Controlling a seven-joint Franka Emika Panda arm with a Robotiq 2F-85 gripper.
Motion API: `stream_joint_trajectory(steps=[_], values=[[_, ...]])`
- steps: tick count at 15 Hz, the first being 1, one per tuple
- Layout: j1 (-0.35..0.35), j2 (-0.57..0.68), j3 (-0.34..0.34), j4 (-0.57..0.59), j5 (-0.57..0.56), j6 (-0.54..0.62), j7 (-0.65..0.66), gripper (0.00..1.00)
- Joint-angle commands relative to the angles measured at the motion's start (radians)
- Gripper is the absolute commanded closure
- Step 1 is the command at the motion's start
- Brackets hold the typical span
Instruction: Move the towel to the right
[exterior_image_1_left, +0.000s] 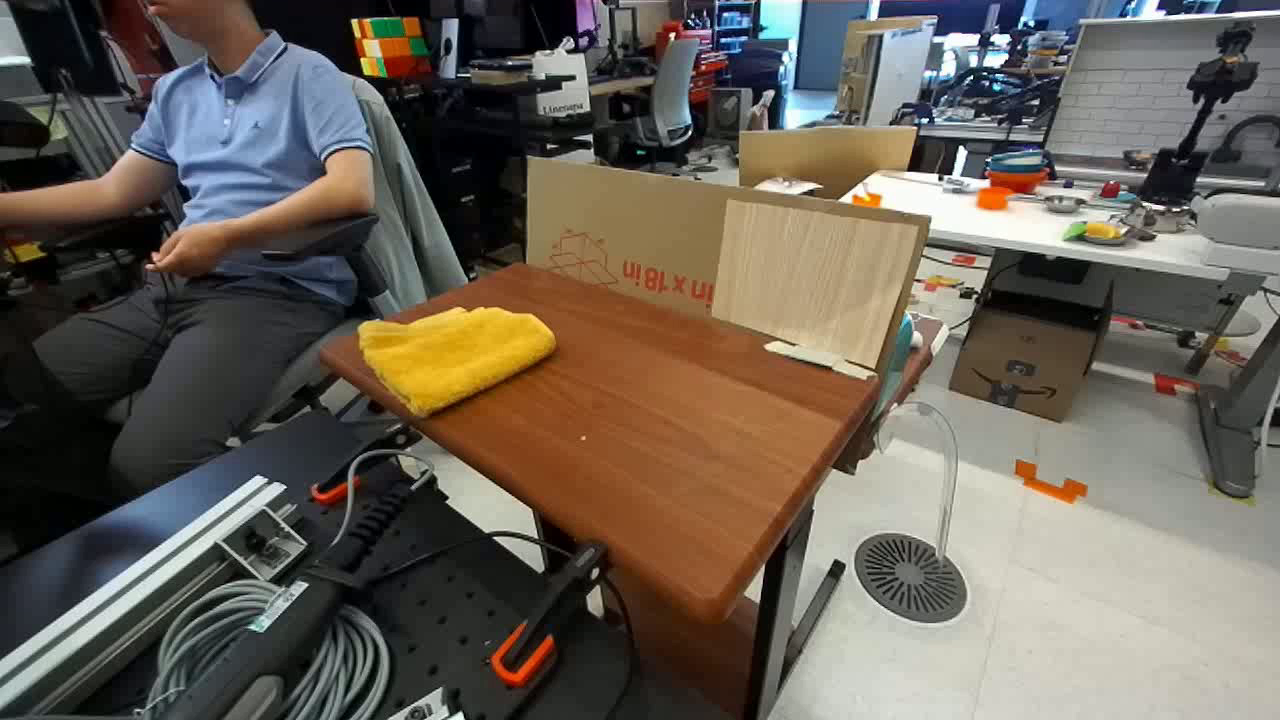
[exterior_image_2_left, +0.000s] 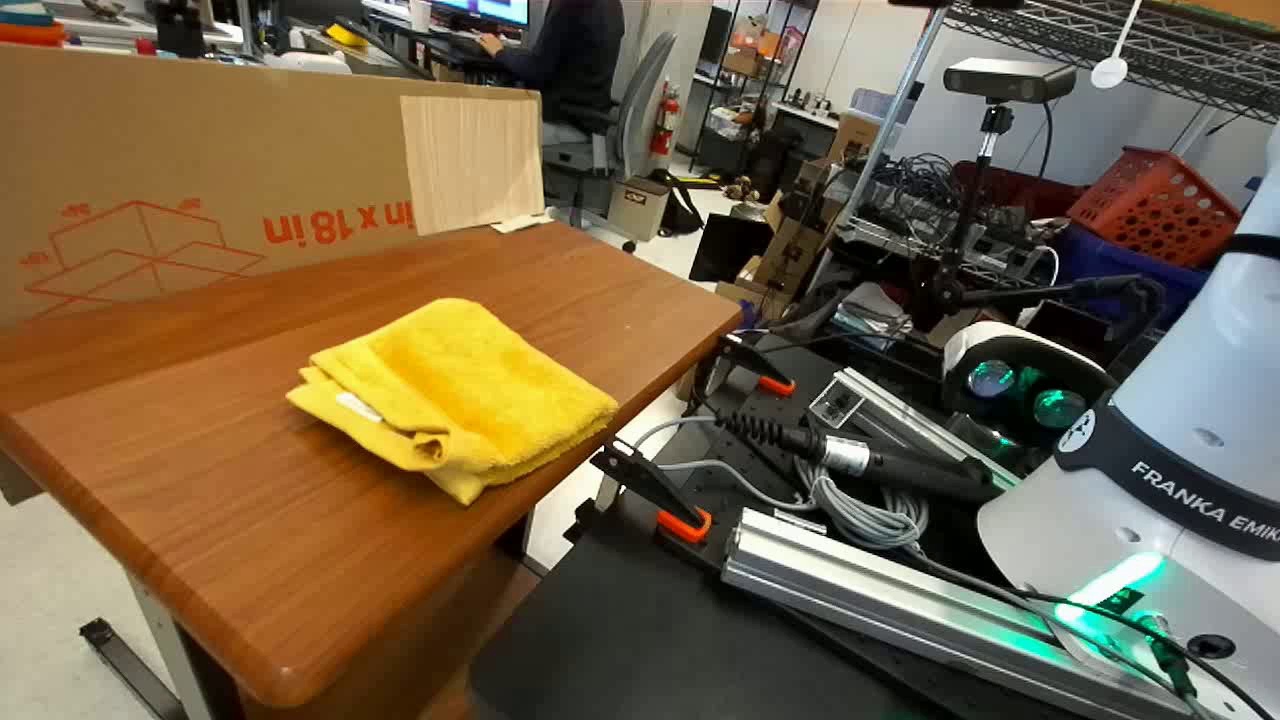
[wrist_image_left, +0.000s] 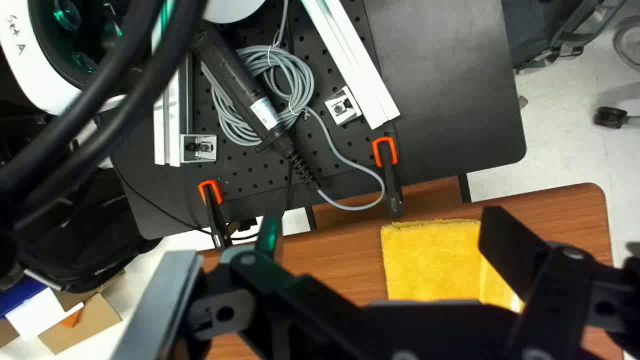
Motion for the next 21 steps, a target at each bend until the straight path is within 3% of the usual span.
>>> stream_joint_trajectory(steps=[1,9,14,18,21], values=[[0.013,0.004,-0.011,0.001,-0.007,0.0,0.007,0.0],[0.012,0.013,-0.009,0.004,0.0,0.011,0.011,0.0],[-0.001,0.107,-0.028,-0.003,0.155,0.298,0.05,0.0],[-0.026,0.265,-0.018,-0.017,0.178,0.623,0.151,0.0],[-0.041,0.447,-0.032,0.053,0.122,0.639,0.23,0.0]])
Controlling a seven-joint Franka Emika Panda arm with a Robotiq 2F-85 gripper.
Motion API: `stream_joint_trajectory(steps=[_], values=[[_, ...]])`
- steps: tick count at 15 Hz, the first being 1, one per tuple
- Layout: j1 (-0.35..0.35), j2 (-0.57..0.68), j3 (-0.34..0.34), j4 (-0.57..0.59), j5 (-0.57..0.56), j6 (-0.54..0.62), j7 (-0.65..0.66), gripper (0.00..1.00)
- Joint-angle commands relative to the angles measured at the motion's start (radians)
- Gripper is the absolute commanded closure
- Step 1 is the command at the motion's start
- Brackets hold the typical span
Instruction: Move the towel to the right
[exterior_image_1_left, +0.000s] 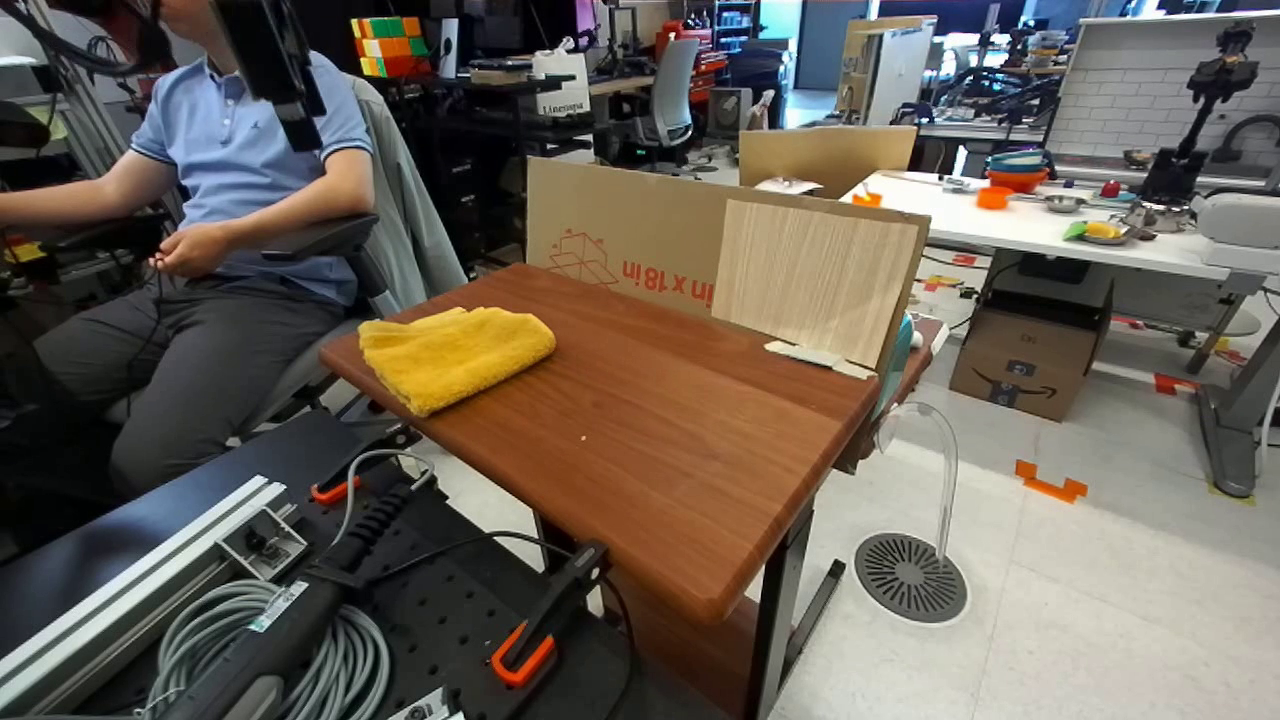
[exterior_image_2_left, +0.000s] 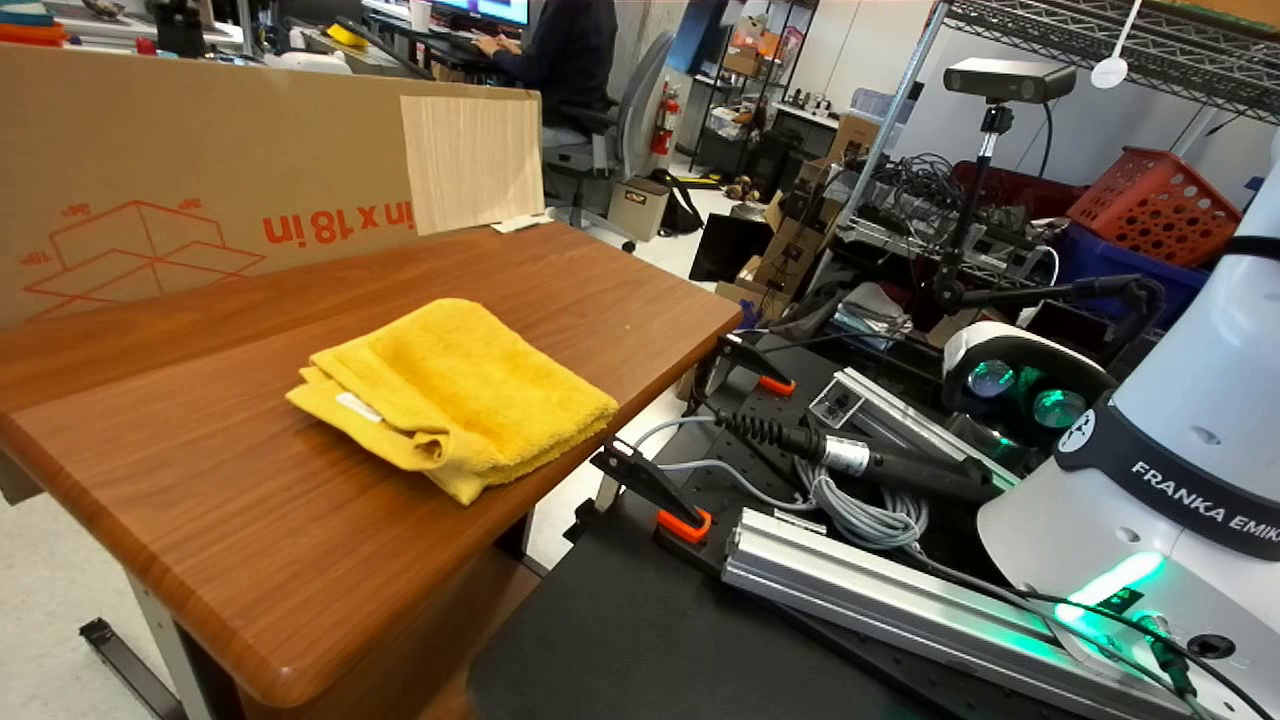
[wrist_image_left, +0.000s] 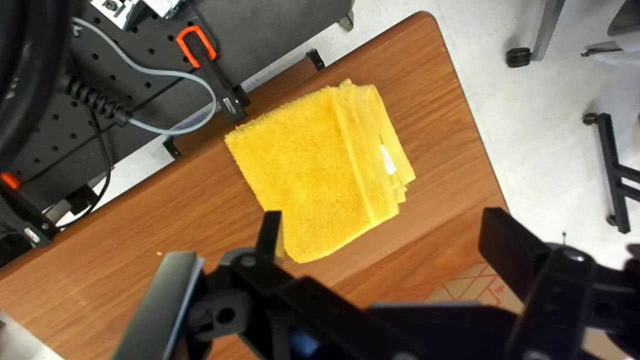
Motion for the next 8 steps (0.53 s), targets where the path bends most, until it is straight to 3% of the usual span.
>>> stream_joint_trajectory(steps=[1,5,6,8], values=[[-0.015,0.215,-0.019,0.098,-0.045,0.014,0.108,0.0],[-0.015,0.398,-0.037,0.194,-0.193,-0.052,0.339,0.0],[0.026,0.304,-0.067,0.109,-0.142,-0.001,0.25,0.0],[0.038,0.348,-0.084,0.123,-0.152,0.002,0.262,0.0]])
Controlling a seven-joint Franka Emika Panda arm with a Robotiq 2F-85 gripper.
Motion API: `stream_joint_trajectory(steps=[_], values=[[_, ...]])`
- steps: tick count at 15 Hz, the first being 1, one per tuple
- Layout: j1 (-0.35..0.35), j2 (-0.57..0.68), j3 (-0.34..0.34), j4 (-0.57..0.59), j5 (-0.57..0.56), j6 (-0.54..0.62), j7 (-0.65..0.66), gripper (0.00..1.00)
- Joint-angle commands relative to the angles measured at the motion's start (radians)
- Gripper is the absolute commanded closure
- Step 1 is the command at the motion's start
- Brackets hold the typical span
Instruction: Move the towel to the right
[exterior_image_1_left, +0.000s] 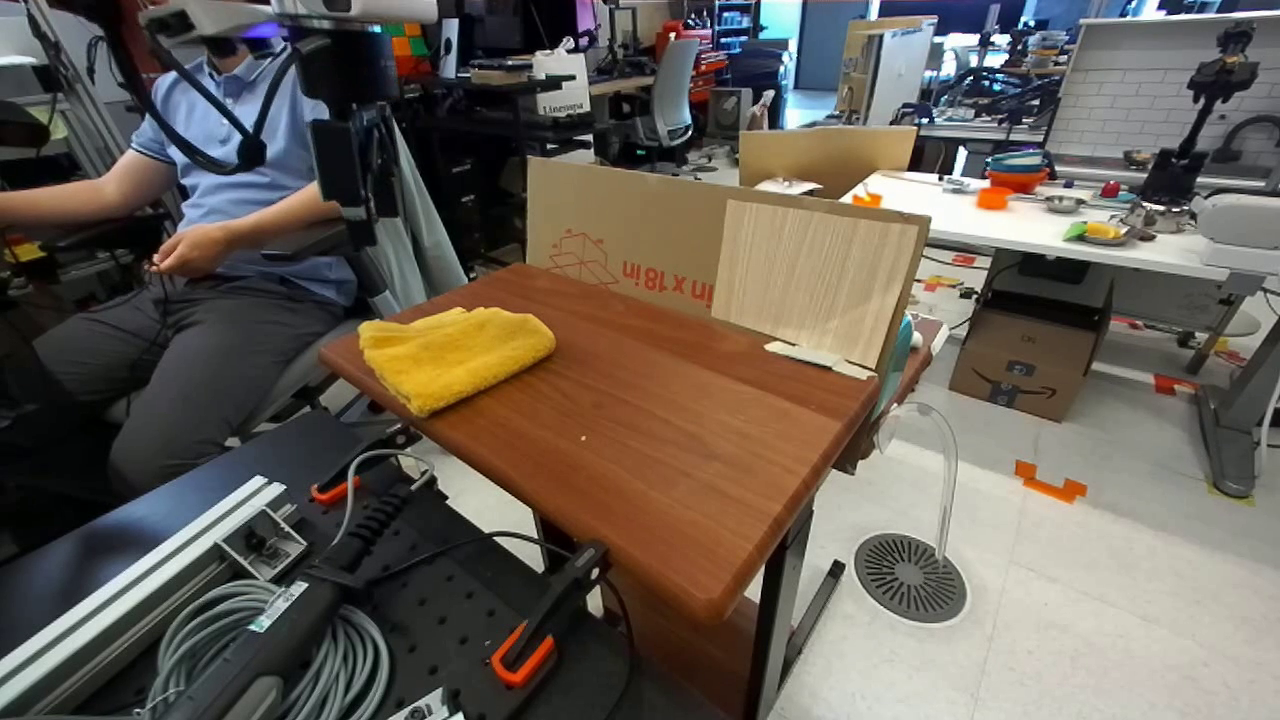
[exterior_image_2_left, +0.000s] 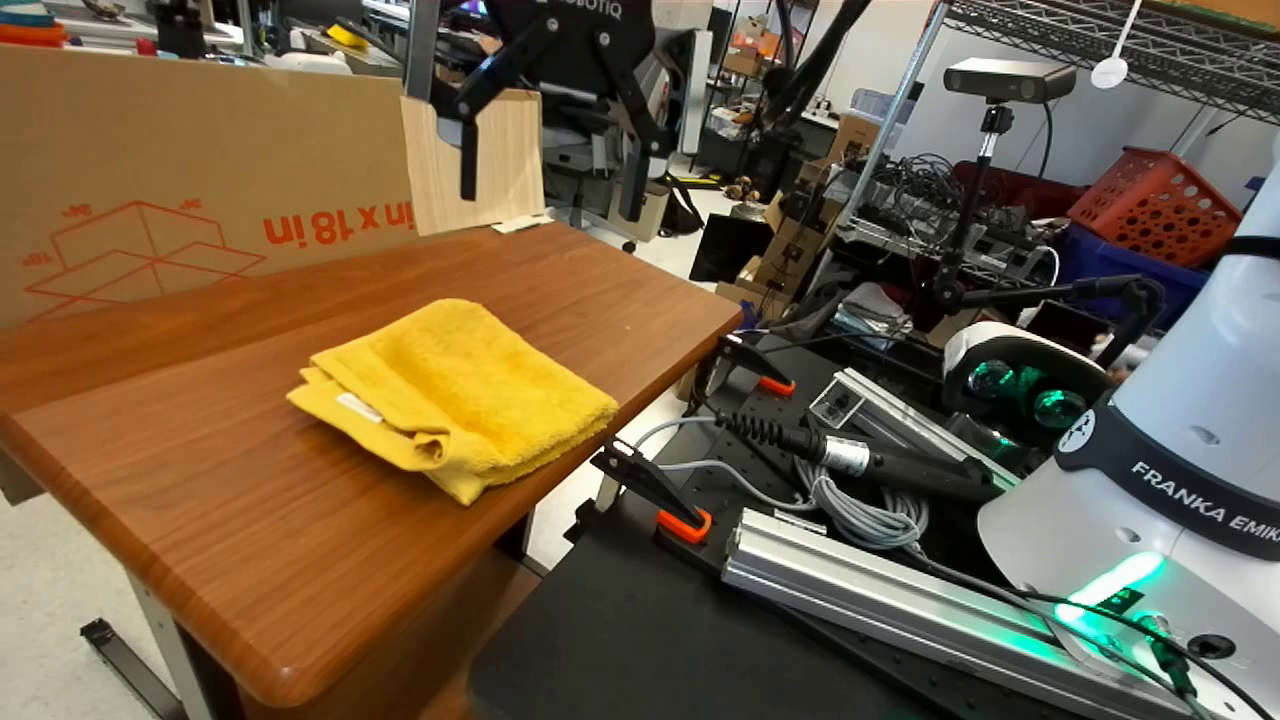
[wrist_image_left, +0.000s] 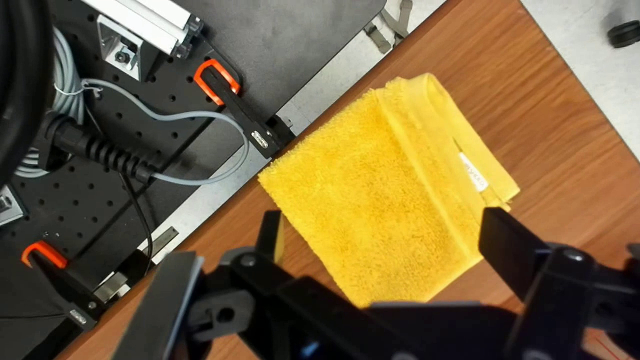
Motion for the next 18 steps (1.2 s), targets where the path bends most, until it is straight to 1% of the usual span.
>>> stream_joint_trajectory(steps=[1,2,3,4,7,9,10,12,14,16,17,18], values=[[0.049,-0.002,-0.049,-0.002,-0.006,-0.001,0.004,0.0],[0.051,-0.007,-0.05,-0.002,-0.006,-0.001,0.004,0.0],[0.057,-0.015,-0.041,-0.009,-0.041,0.013,0.033,0.0],[0.059,0.007,-0.035,-0.002,-0.099,0.018,0.072,0.0],[0.06,0.127,-0.041,0.042,-0.214,0.043,0.201,0.0],[0.064,0.224,-0.067,0.073,-0.266,0.043,0.287,0.0],[0.071,0.262,-0.084,0.086,-0.272,0.043,0.314,0.0],[0.083,0.34,-0.124,0.111,-0.243,0.073,0.338,0.0],[0.096,0.4,-0.16,0.125,-0.198,0.138,0.341,0.0],[0.106,0.452,-0.187,0.124,-0.164,0.255,0.349,0.0],[0.113,0.478,-0.199,0.116,-0.149,0.355,0.353,0.0],[0.124,0.498,-0.212,0.113,-0.14,0.424,0.354,0.0]])
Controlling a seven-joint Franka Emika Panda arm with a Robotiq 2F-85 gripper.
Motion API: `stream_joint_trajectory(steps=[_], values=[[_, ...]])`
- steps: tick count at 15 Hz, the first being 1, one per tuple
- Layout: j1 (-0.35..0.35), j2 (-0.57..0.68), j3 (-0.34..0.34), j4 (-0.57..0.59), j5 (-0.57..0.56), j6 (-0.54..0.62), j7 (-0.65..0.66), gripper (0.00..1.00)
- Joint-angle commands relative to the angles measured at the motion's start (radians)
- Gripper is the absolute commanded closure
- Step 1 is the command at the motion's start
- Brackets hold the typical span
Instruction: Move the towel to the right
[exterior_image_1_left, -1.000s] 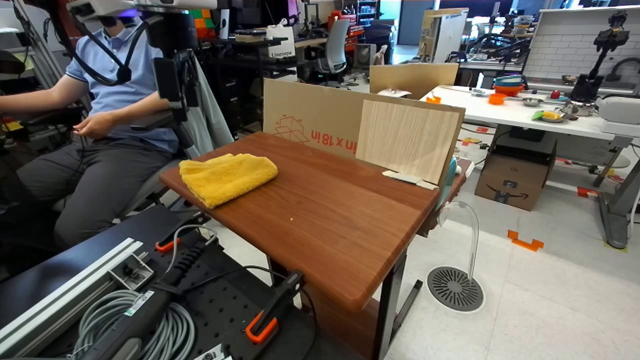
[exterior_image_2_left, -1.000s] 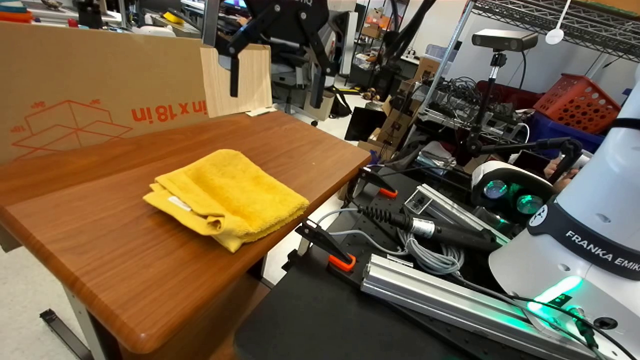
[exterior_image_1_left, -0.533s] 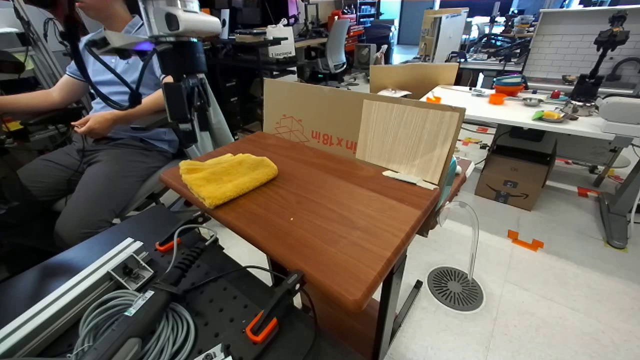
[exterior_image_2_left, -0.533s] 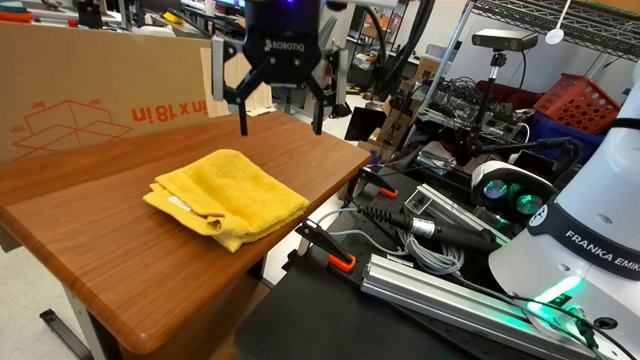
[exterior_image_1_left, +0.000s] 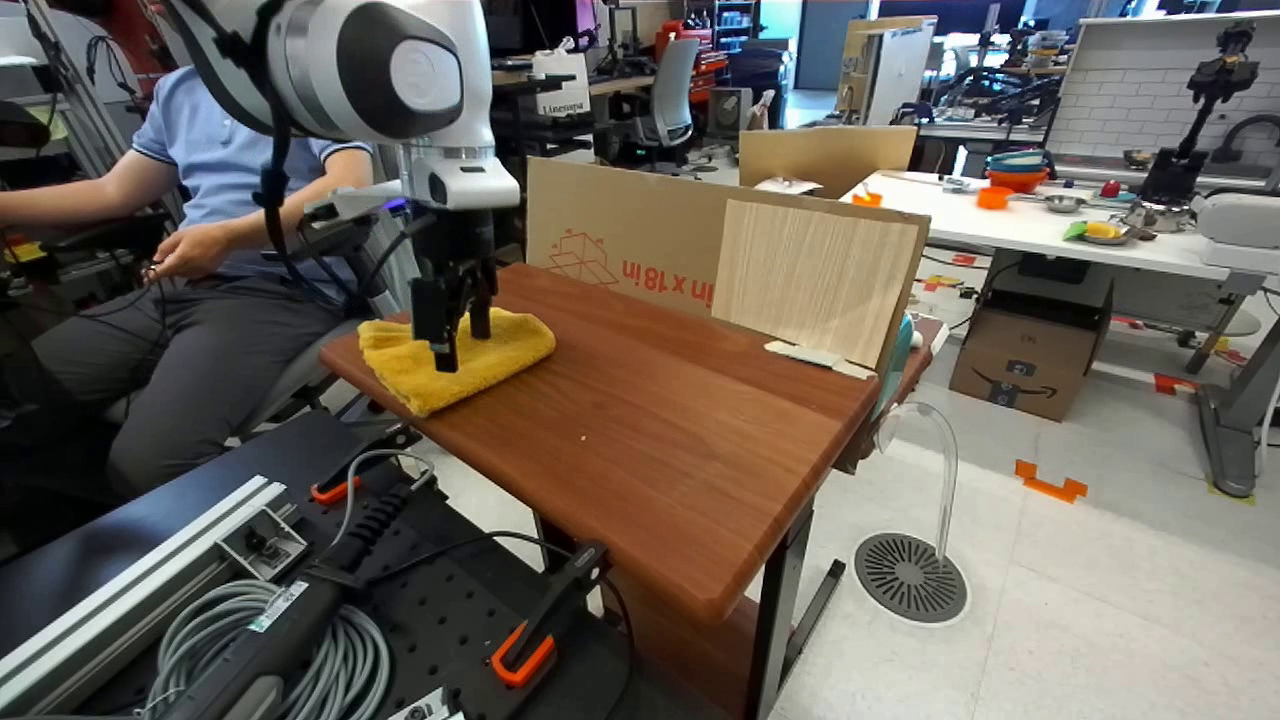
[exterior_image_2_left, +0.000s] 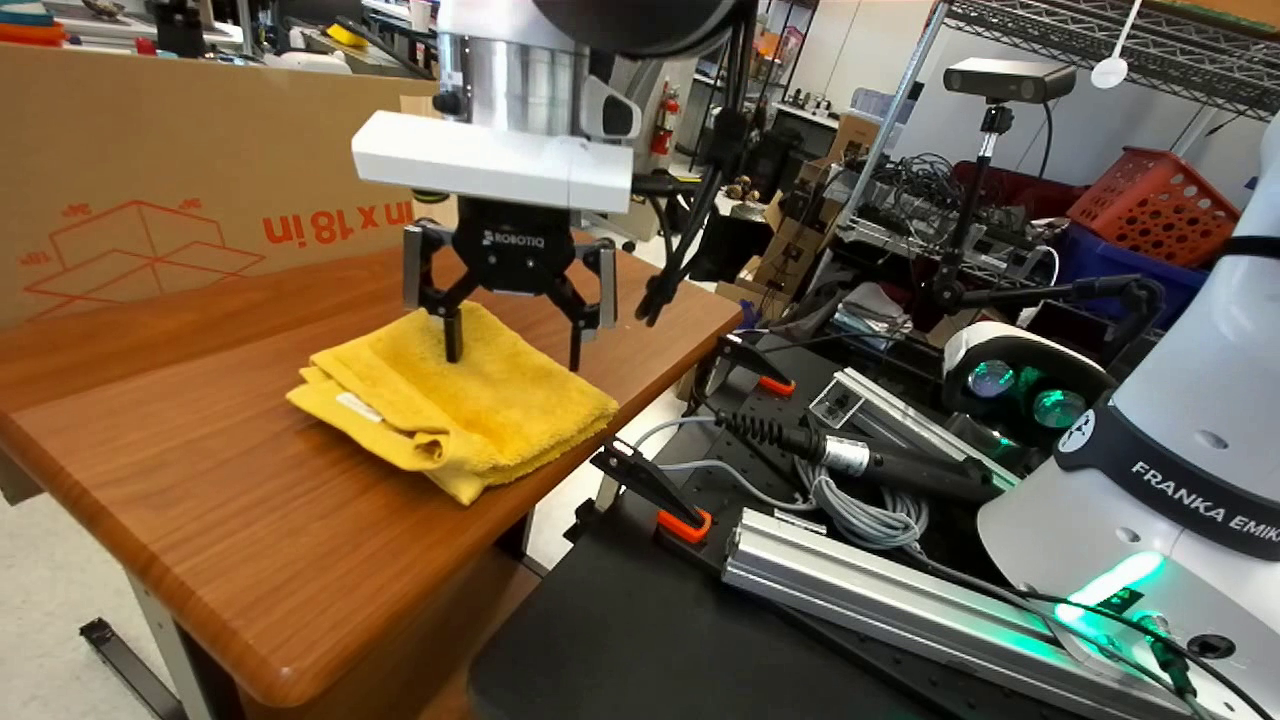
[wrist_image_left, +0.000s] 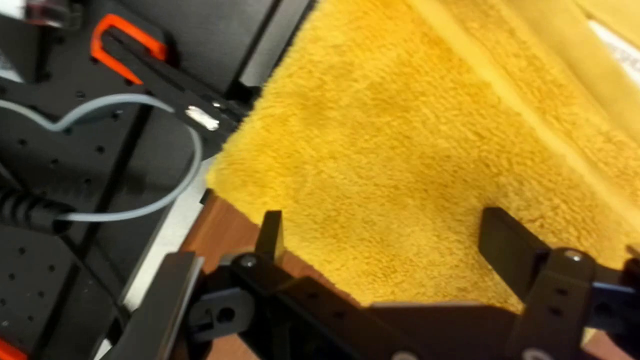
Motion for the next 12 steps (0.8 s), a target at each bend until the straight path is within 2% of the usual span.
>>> stream_joint_trajectory(steps=[1,4,7,10,12], values=[[0.061,0.087,-0.062,0.005,0.048,0.254,0.028,0.0],[0.131,0.142,-0.137,0.004,0.034,0.412,0.05,0.0],[0.155,0.144,-0.177,-0.015,0.072,0.49,0.037,0.0],[0.101,0.115,-0.165,-0.045,0.149,0.517,-0.006,0.0],[0.024,0.091,-0.13,-0.065,0.212,0.497,-0.062,0.0]])
